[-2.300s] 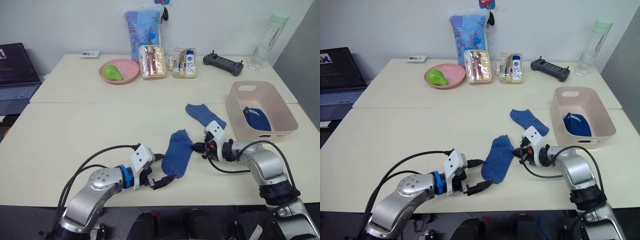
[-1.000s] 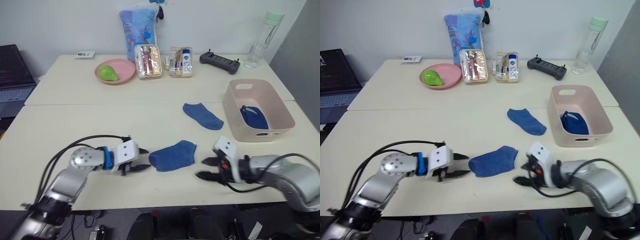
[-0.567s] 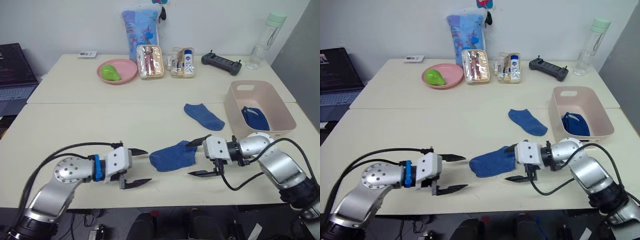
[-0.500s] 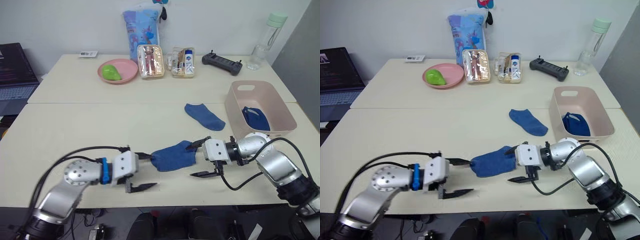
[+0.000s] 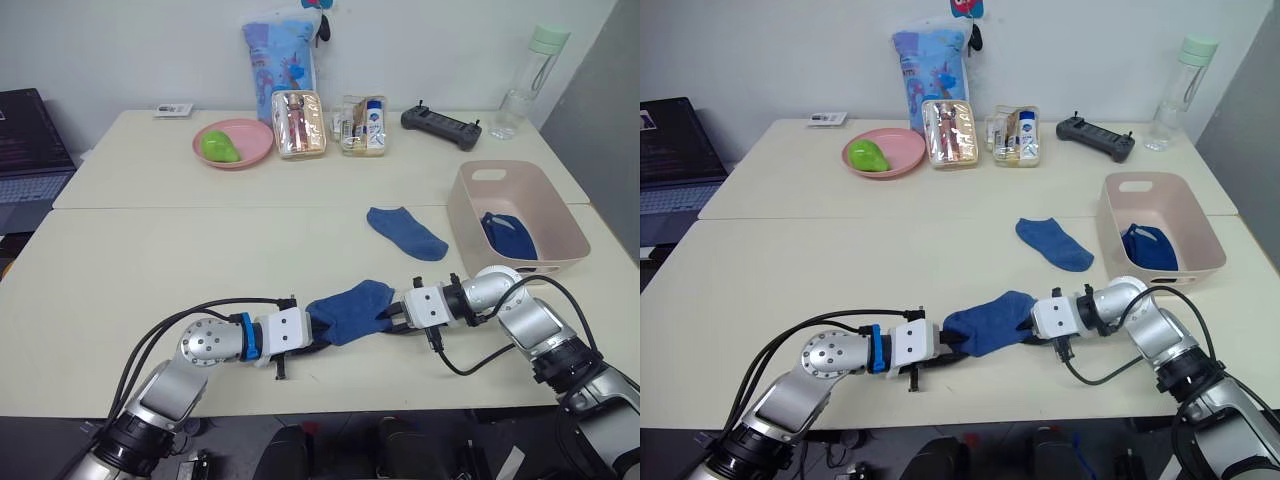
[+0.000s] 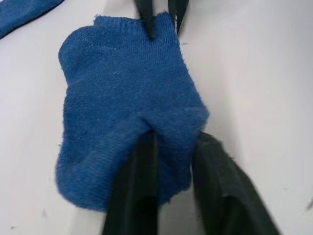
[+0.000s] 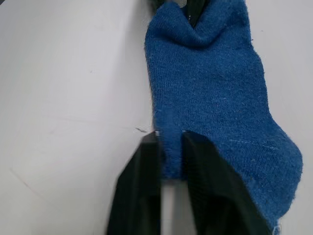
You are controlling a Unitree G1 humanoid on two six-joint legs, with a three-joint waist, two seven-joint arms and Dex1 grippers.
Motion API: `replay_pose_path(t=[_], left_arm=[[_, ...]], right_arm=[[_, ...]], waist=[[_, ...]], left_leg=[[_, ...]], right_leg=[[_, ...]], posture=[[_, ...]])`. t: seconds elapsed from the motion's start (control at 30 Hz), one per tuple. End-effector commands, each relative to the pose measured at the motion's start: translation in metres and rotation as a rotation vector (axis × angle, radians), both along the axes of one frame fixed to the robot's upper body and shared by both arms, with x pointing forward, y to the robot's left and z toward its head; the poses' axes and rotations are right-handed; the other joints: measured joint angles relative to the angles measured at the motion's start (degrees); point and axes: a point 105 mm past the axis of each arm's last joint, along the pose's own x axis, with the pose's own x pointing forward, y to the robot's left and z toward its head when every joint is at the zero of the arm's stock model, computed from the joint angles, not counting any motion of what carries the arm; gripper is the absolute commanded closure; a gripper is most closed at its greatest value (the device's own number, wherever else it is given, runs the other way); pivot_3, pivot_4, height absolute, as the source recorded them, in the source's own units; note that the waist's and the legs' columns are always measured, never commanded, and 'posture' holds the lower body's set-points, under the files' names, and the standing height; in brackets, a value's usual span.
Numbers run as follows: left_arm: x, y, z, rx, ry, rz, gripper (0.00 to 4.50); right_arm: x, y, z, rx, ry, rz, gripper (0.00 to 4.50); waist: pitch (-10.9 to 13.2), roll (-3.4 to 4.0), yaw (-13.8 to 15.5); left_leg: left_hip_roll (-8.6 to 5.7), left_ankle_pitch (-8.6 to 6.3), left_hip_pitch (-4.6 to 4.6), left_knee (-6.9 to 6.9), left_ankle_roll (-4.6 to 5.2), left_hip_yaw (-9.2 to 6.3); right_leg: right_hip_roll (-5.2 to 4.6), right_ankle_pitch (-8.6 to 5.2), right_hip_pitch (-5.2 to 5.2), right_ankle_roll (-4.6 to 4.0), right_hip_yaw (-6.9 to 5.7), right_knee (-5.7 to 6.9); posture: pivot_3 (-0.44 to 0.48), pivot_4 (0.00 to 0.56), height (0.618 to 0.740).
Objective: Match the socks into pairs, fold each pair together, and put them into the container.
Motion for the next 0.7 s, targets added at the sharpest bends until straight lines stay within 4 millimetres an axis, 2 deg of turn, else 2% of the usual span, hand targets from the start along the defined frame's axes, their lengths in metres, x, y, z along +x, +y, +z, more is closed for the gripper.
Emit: replay_pose_path(t=[0.03, 0.13, 0.23, 0.4, 0.47, 0.5, 0.57, 0.63, 0.7], left_arm=[[0.005, 0.017, -0.002, 0.017, 0.019, 0.062, 4.46], [0.004, 0.020, 0.008, -0.025, 0.015, 0.061, 4.46], [-0.001, 0.018, 0.024, -0.085, 0.009, 0.031, 4.46], [-0.019, 0.017, 0.050, -0.138, 0.015, -0.048, 4.46], [-0.031, 0.012, 0.067, -0.255, 0.143, -0.027, 4.46], [-0.048, 0.012, 0.073, -0.305, 0.288, -0.047, 4.46], [-0.069, 0.015, 0.071, -0.302, 0.468, -0.061, 4.46], [-0.076, 0.018, 0.065, -0.264, 0.528, -0.056, 4.46], [-0.081, 0.018, 0.060, -0.247, 0.572, -0.046, 4.46]], right_arm=[[0.004, -0.003, 0.015, 0.033, -0.050, -0.005, 4.50], [0.001, 0.000, 0.024, 0.058, -0.050, 0.008, 4.50], [-0.010, 0.010, 0.040, 0.108, 0.008, 0.014, 4.50], [-0.038, 0.009, 0.051, 0.019, 0.130, 0.055, 4.50], [-0.048, 0.013, 0.064, 0.050, 0.218, 0.033, 4.50], [-0.054, 0.017, 0.074, 0.072, 0.290, 0.025, 4.50], [-0.067, 0.020, 0.085, 0.083, 0.471, 0.019, 4.50], [-0.076, 0.022, 0.091, 0.091, 0.595, 0.019, 4.50], [-0.081, 0.022, 0.090, 0.070, 0.648, 0.033, 4.50]], waist=[[-0.01, 0.01, -0.09], [0.00, 0.01, -0.12], [0.01, 0.01, -0.12], [0.01, 0.02, 0.12], [0.04, -0.01, 0.06], [0.03, -0.01, 0.05], [0.06, -0.05, -0.36], [0.08, 0.05, -0.37], [0.07, 0.04, -0.20]], left_leg=[[0.01, 0.00, 0.00, 0.00, 0.00, 0.00], [0.03, 0.00, 0.01, -0.01, 0.00, 0.00], [0.05, 0.00, -0.02, -0.02, 0.00, -0.01], [0.05, 0.00, -0.11, -0.01, 0.00, -0.05], [0.04, 0.00, -0.09, -0.01, 0.00, -0.06], [0.05, -0.01, -0.11, 0.00, 0.00, -0.08], [0.09, -0.01, -0.11, -0.01, 0.00, -0.11], [0.13, 0.00, -0.02, -0.05, 0.00, -0.08], [0.13, 0.00, 0.01, -0.05, 0.00, -0.12]], right_leg=[[0.00, 0.00, 0.00, 0.00, 0.00, 0.00], [0.01, 0.00, -0.02, 0.00, -0.02, 0.02], [0.01, 0.00, -0.05, 0.00, -0.03, 0.02], [-0.02, 0.00, -0.06, 0.00, -0.05, -0.06], [-0.03, 0.00, -0.03, 0.00, -0.05, -0.07], [-0.03, 0.00, -0.05, 0.00, -0.05, -0.05], [0.00, -0.01, -0.08, -0.01, -0.08, -0.03], [0.02, -0.01, -0.05, -0.02, -0.08, -0.01], [0.03, -0.02, -0.02, -0.03, -0.17, -0.01]], posture=[[0.000, 0.150, 0.740], [0.000, 0.150, 0.740], [0.000, 0.150, 0.740], [0.000, 0.150, 0.740], [0.000, 0.150, 0.740], [0.000, 0.150, 0.740], [0.000, 0.150, 0.740], [0.000, 0.150, 0.740], [0.000, 0.150, 0.740]])
